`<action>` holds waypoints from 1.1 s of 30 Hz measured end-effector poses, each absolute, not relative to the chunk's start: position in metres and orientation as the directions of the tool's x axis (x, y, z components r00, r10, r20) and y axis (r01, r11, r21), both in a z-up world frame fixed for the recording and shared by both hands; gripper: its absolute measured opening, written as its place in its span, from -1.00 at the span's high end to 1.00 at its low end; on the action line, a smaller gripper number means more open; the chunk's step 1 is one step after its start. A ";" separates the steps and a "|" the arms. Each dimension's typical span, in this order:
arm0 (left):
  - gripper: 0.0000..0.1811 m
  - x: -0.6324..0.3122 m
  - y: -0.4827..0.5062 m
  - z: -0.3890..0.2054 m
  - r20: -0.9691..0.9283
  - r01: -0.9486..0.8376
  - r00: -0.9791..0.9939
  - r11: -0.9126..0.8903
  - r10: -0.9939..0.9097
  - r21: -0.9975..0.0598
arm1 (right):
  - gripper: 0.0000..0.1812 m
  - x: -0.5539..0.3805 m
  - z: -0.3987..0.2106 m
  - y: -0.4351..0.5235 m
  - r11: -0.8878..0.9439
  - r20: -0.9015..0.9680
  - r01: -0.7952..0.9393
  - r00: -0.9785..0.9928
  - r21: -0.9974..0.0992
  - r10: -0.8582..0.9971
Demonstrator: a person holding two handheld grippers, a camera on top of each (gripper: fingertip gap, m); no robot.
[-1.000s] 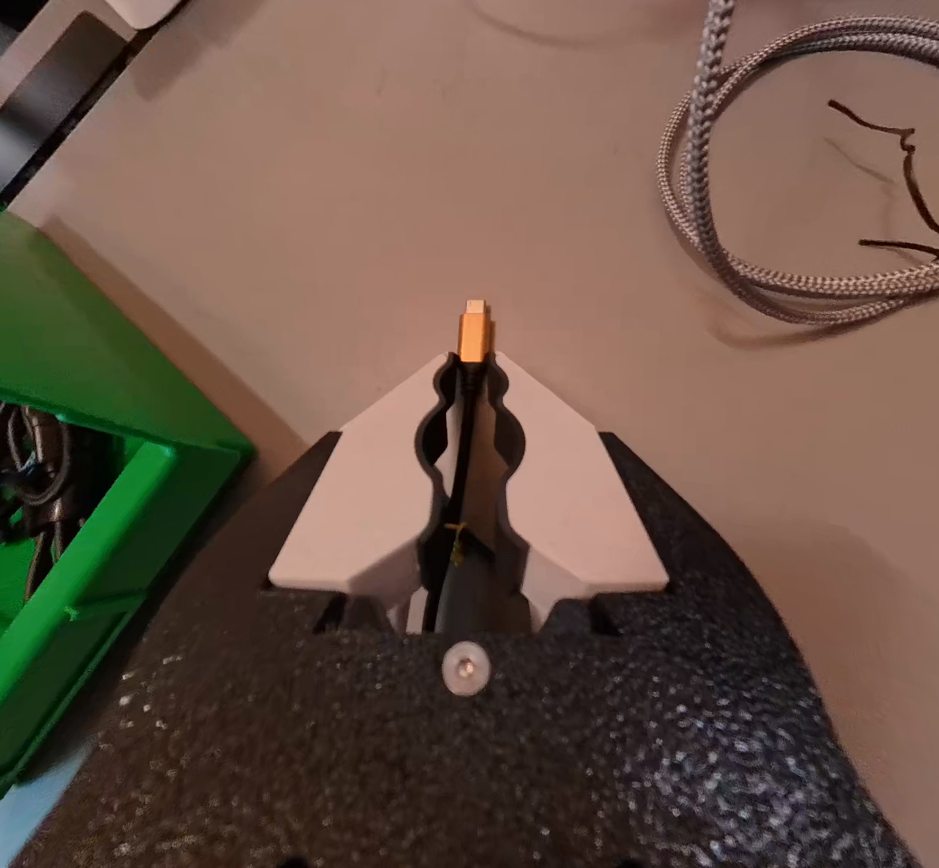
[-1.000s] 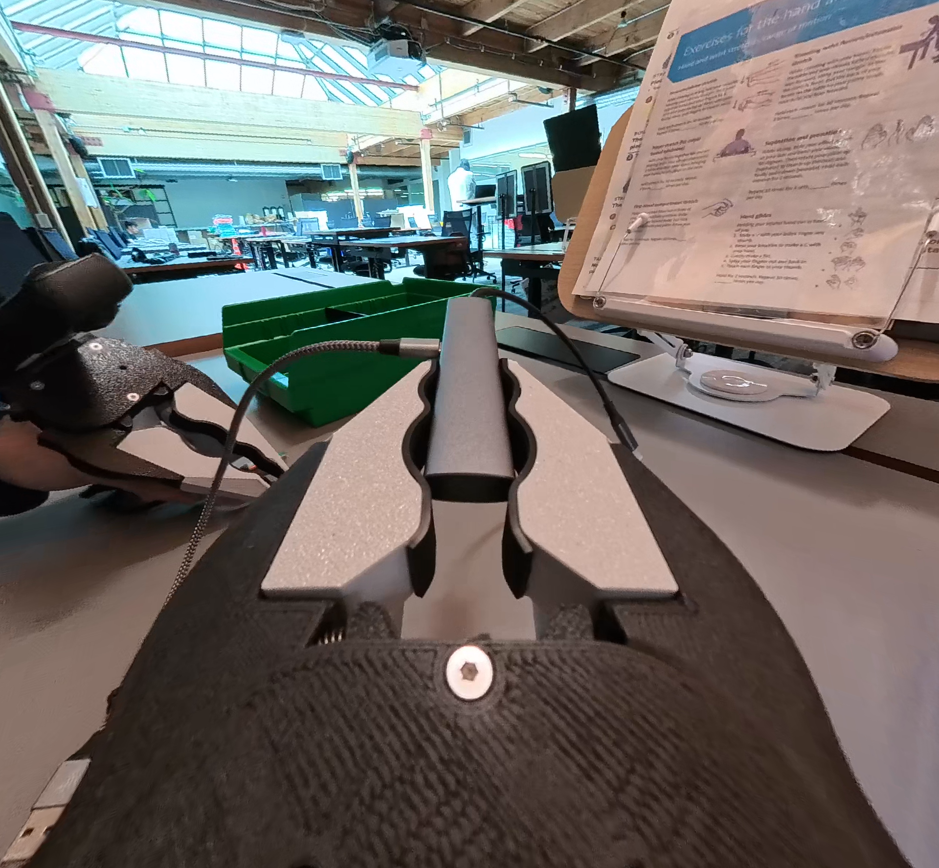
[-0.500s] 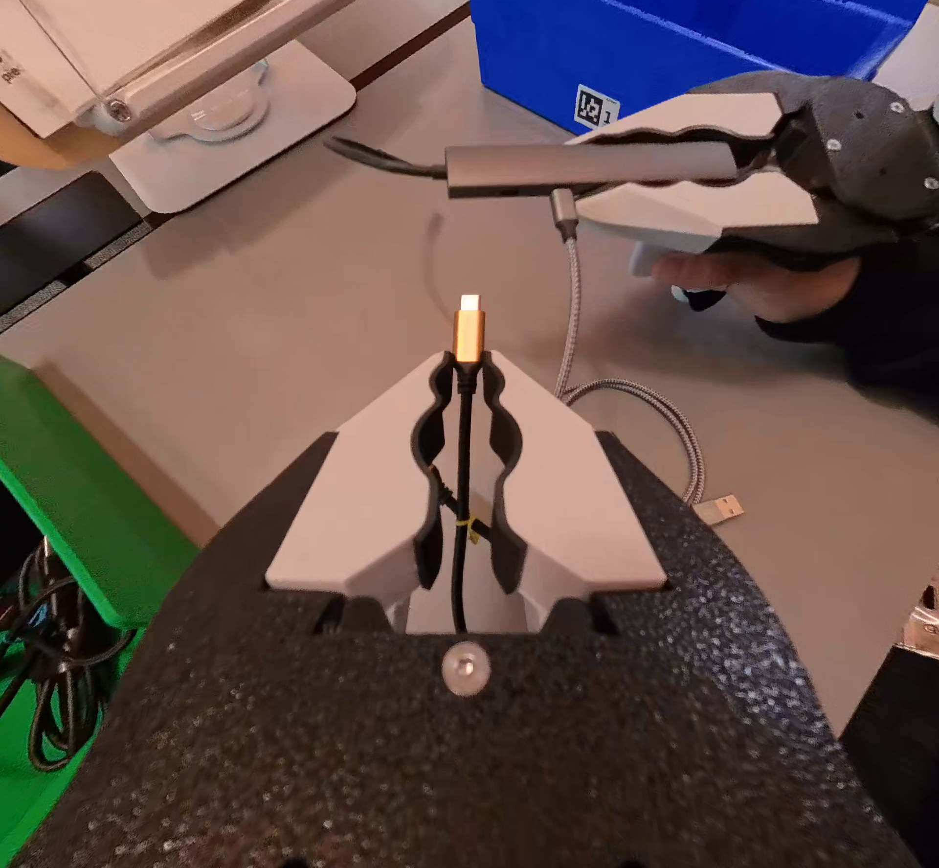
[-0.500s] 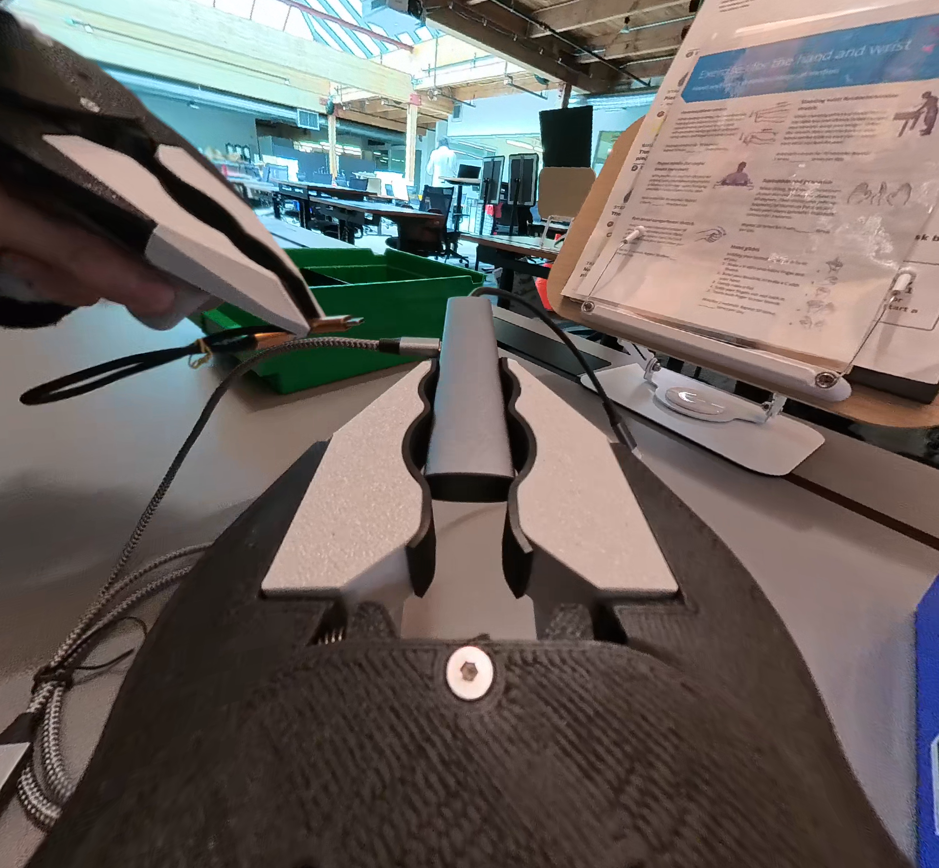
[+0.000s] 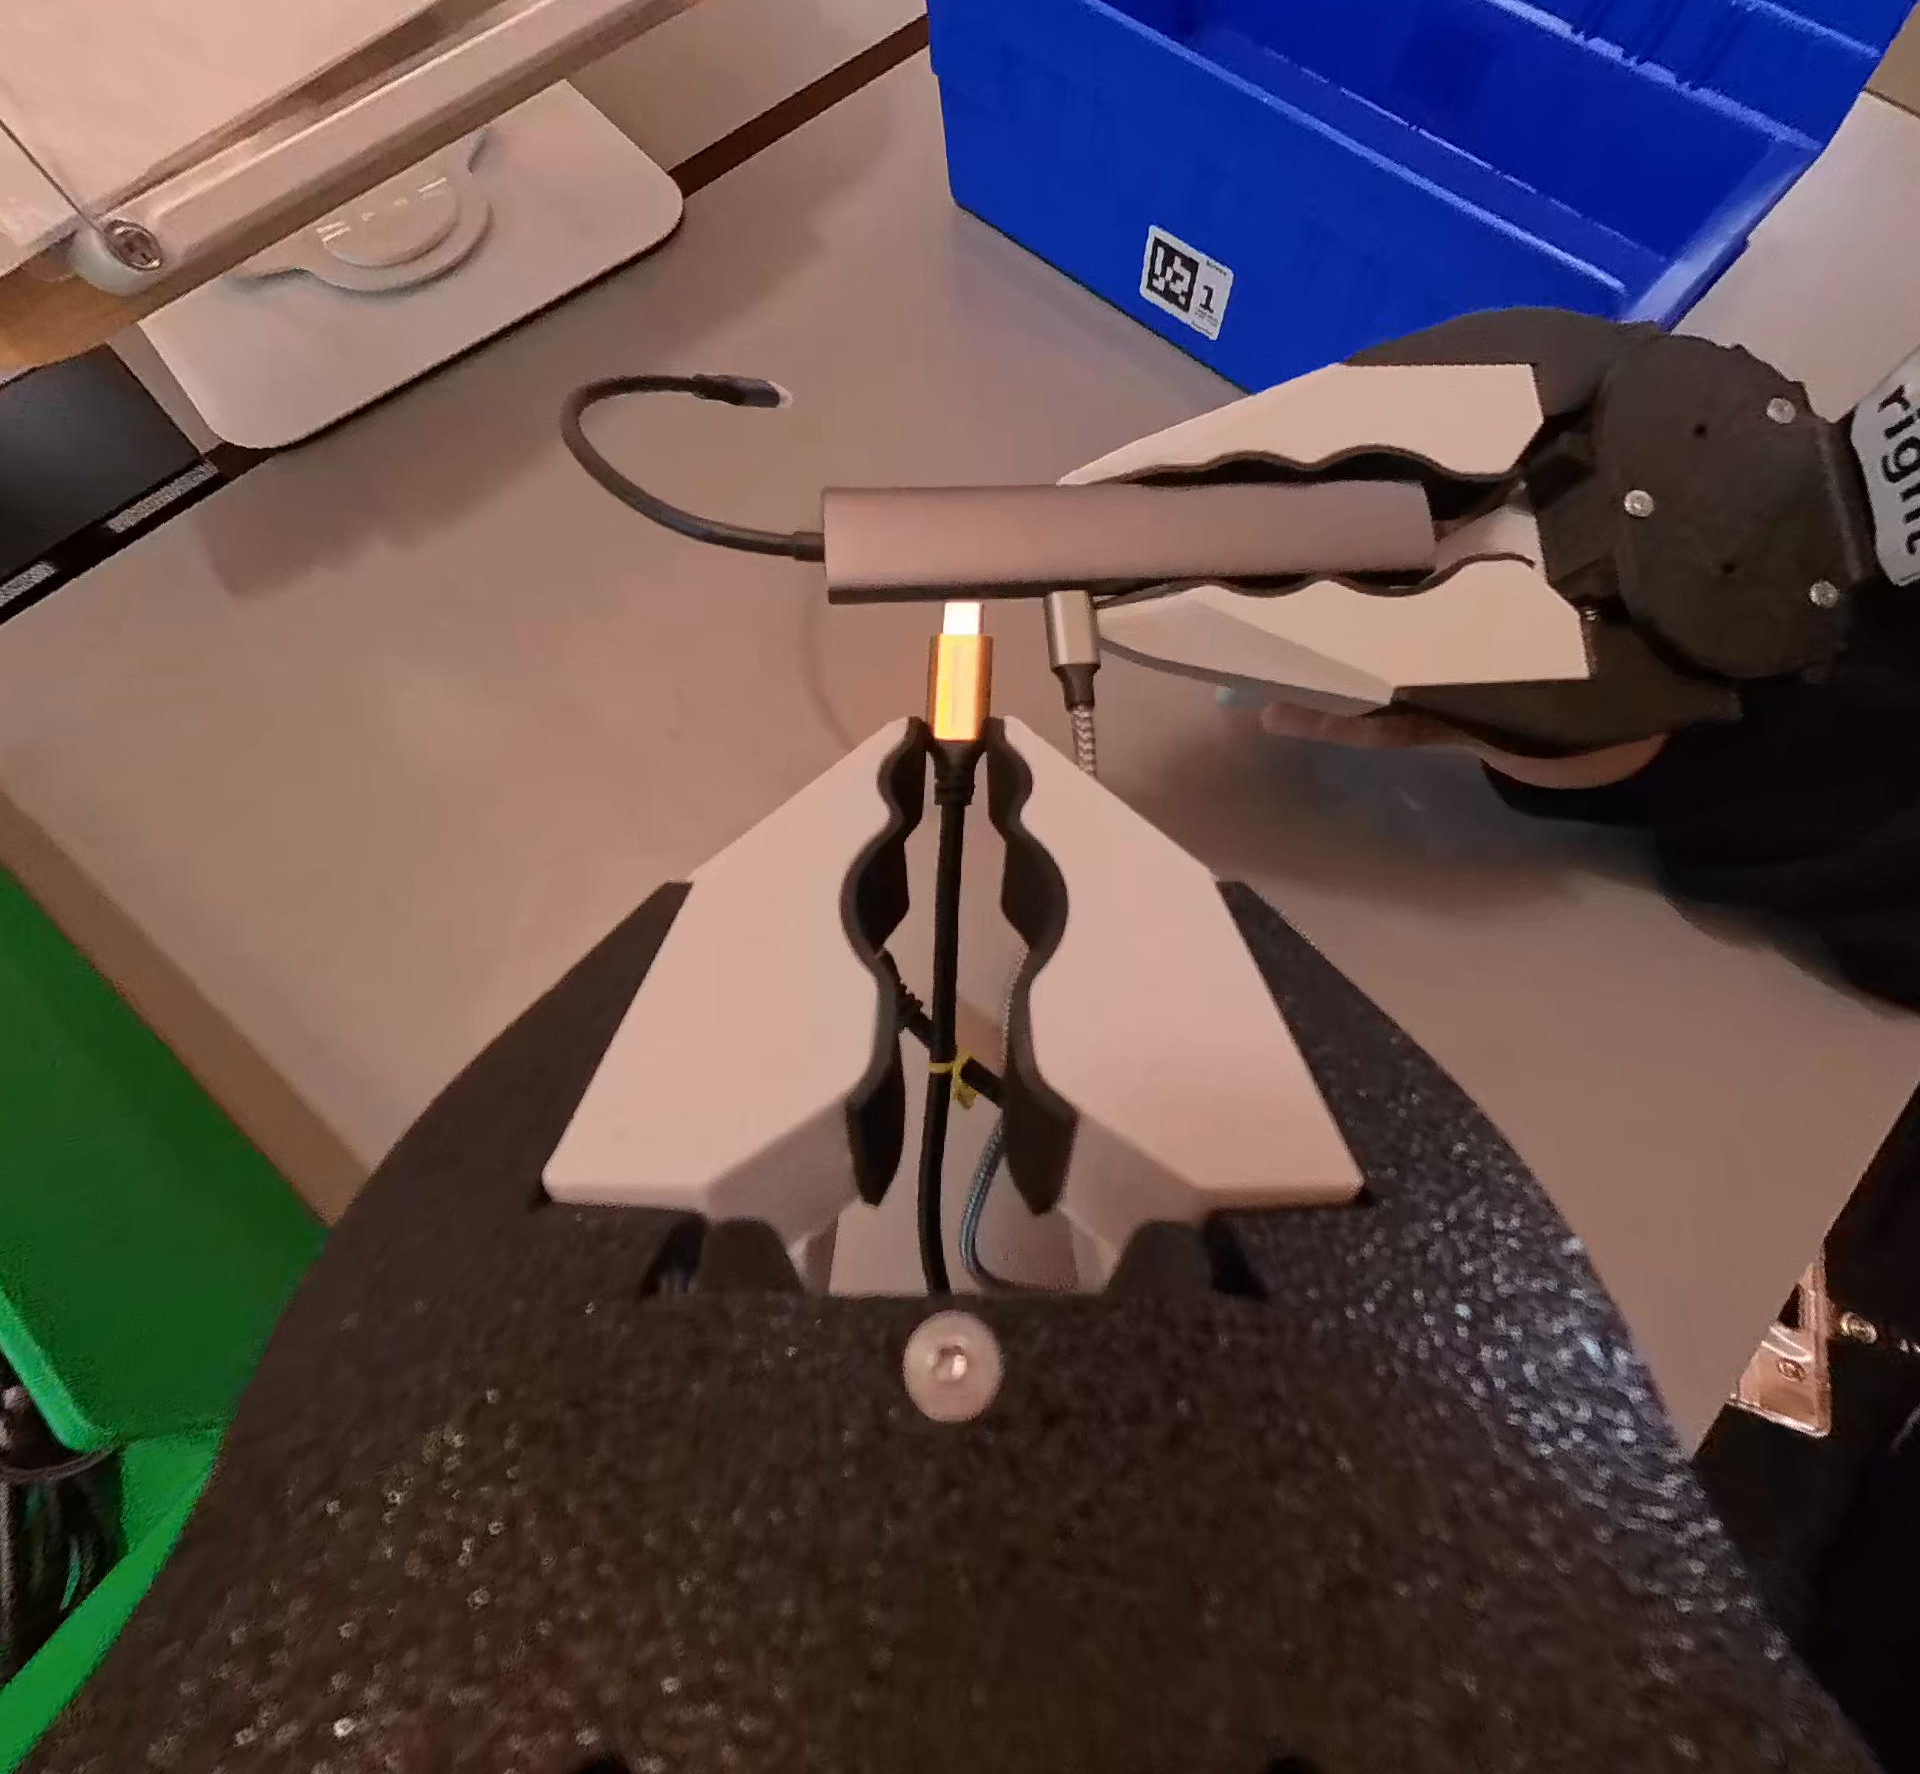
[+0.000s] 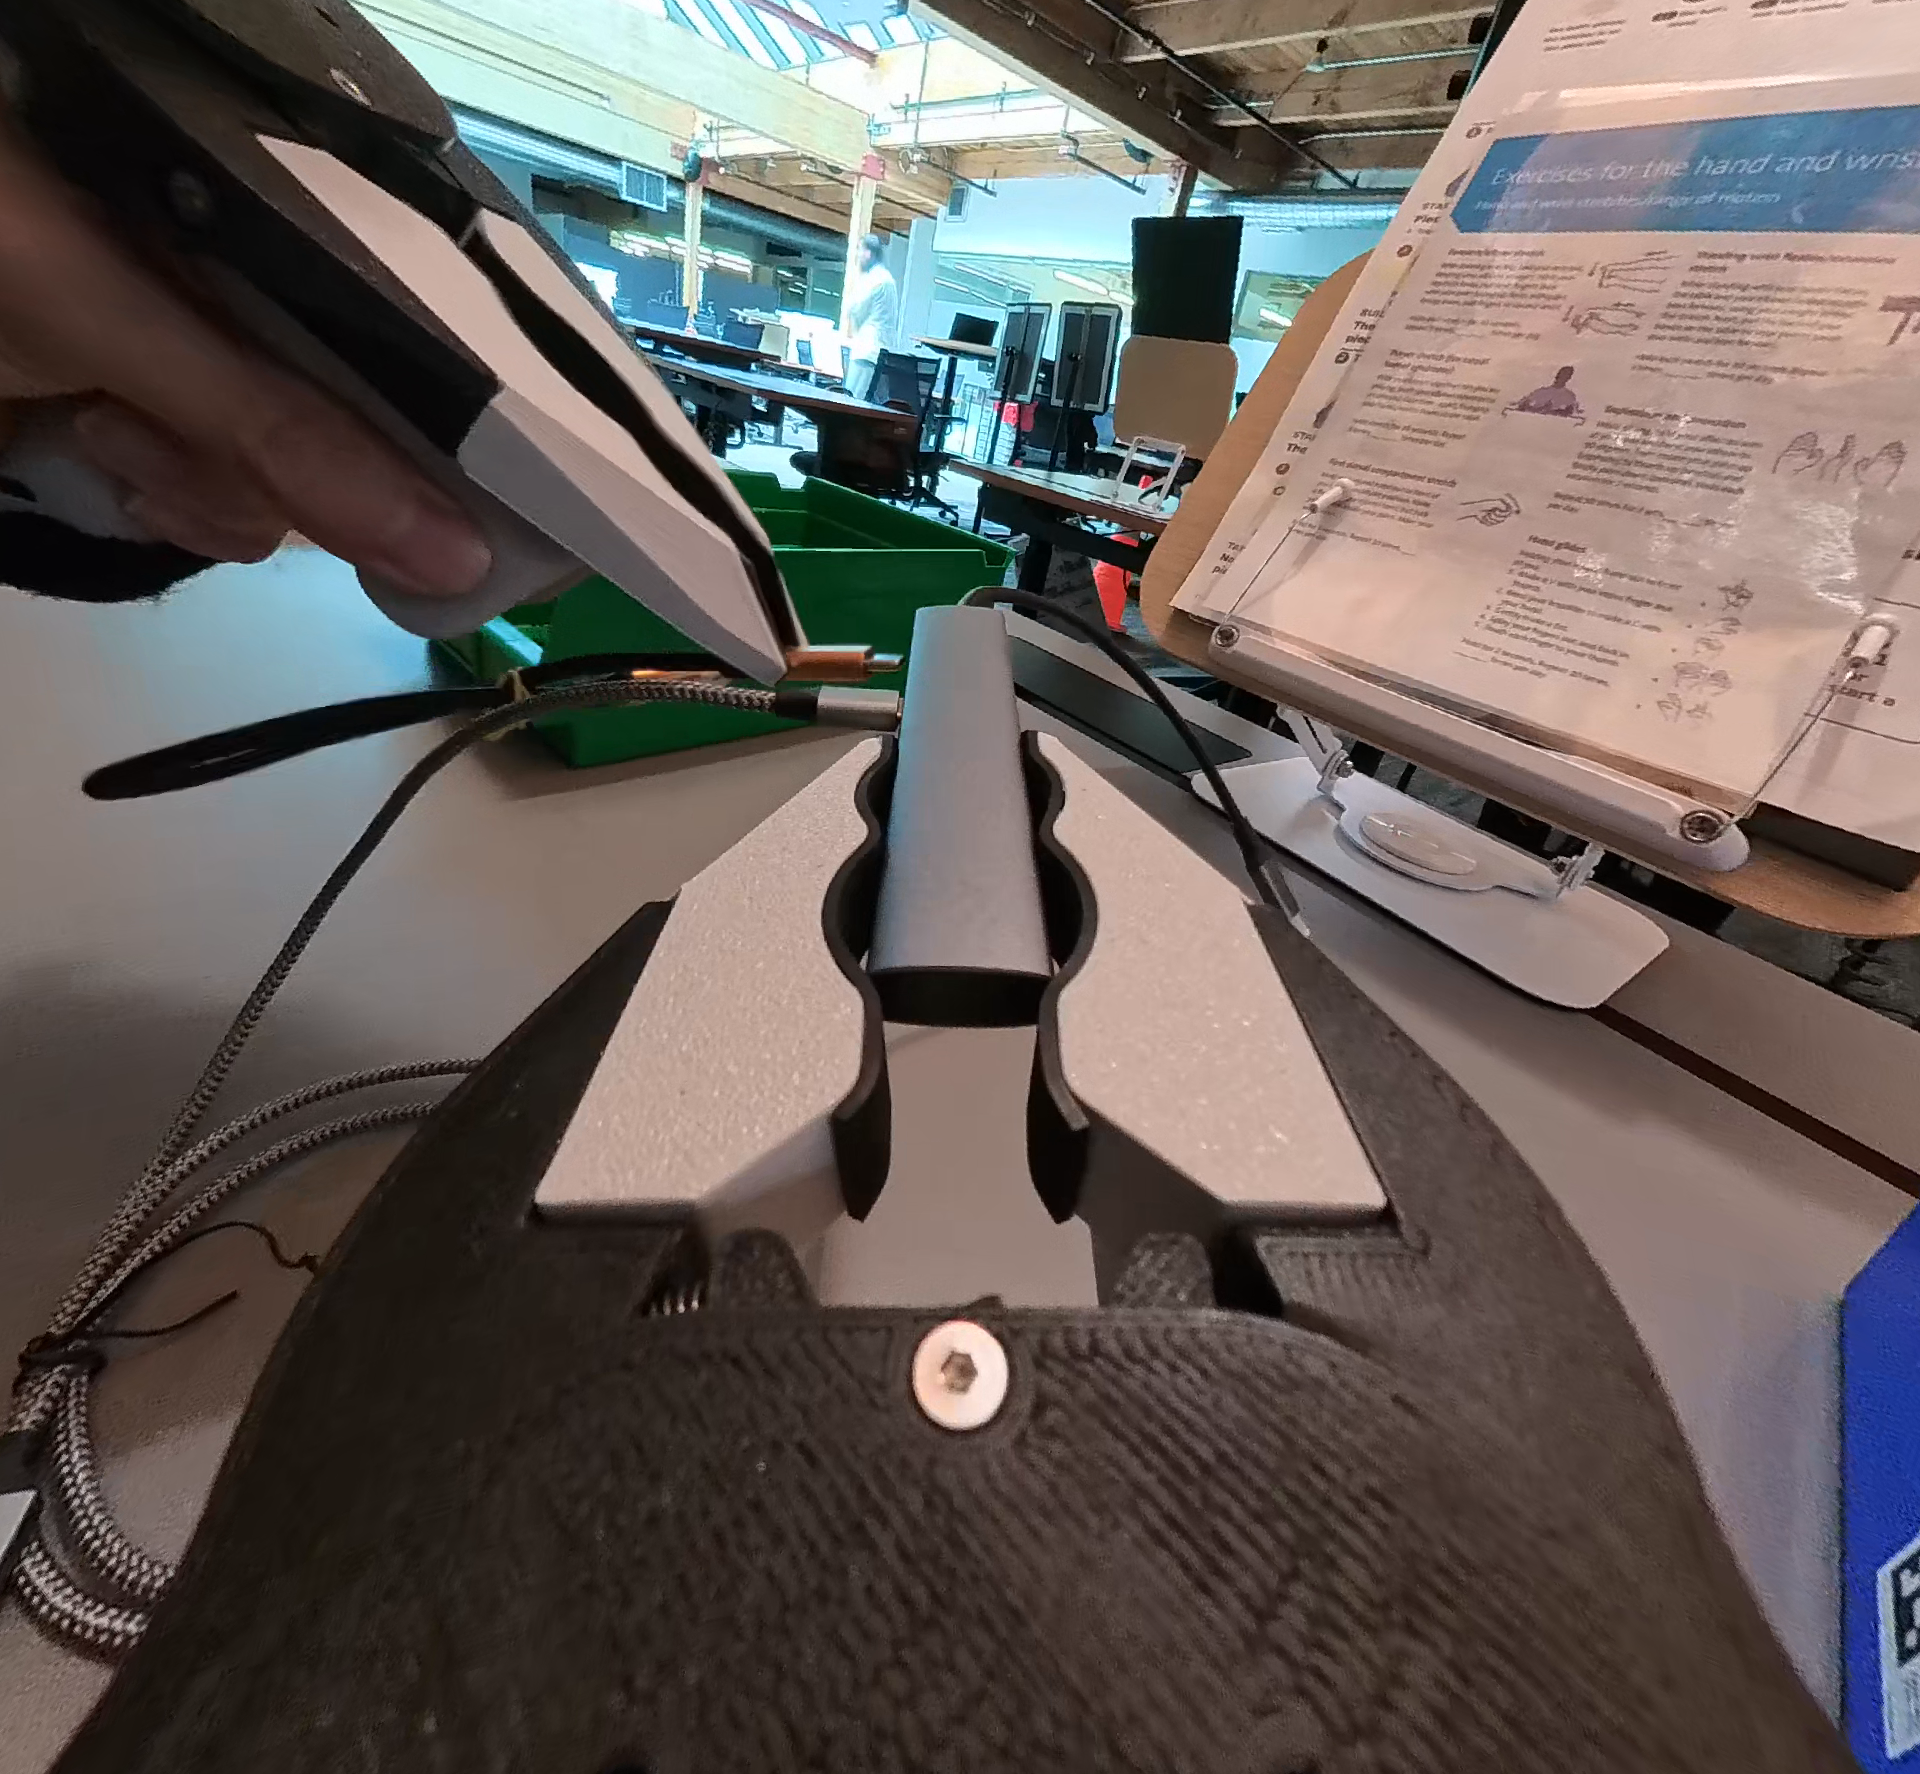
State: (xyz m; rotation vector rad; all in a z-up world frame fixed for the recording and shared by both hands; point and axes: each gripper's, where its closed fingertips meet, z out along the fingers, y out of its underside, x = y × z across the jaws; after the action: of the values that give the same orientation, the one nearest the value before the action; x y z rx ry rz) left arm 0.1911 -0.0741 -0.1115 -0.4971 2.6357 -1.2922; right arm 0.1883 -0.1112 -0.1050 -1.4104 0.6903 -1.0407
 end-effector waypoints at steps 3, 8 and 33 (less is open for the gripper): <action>0.90 0.192 -0.075 -0.112 -0.002 -0.225 -0.929 0.571 -0.369 -0.790 | 0.76 0.189 -0.106 -0.110 -0.138 0.198 0.167 0.423 -0.976 -0.884; 0.89 0.194 -0.074 -0.114 -0.027 -0.219 -0.924 0.586 -0.381 -0.780 | 0.76 0.189 -0.107 -0.109 -0.164 0.218 0.162 0.421 -0.973 -0.880; 0.90 0.199 -0.080 -0.116 -0.213 -0.079 -0.888 0.593 -0.407 -0.801 | 0.75 0.192 -0.114 -0.107 -0.106 0.143 0.106 0.459 -0.989 -0.877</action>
State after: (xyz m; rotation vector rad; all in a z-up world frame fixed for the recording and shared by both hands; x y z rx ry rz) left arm 0.1986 -0.0803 -0.1163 -0.3916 2.4489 -1.2056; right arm 0.1924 -0.1071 -0.1138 -1.4354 0.7271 -0.9670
